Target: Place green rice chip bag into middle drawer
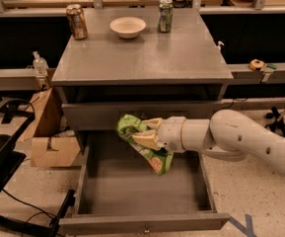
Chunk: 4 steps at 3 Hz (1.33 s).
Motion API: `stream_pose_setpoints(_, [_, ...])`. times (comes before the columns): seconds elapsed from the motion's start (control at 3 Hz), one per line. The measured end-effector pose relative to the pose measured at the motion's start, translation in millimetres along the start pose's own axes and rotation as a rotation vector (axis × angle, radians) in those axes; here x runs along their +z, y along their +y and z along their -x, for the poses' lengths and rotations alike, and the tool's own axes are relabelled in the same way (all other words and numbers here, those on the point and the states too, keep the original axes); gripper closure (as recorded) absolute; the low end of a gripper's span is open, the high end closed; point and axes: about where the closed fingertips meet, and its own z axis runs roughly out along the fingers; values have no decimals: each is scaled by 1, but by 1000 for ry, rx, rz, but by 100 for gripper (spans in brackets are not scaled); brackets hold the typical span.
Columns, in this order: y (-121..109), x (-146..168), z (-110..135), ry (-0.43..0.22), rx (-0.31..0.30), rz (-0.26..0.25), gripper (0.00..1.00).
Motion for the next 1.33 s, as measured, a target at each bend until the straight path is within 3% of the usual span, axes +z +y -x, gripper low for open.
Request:
stream_pose_setpoints(0.33, [-4,26,-42,-37,64,37,100])
stream_pose_setpoints(0.67, [-9,58,-104,-54,117,65,100])
stream_pose_setpoints(1.0, [-16,88,-154,-30,162,55,100])
stream_pose_setpoints(1.33, [-14,91,-157,-31,169,58,82])
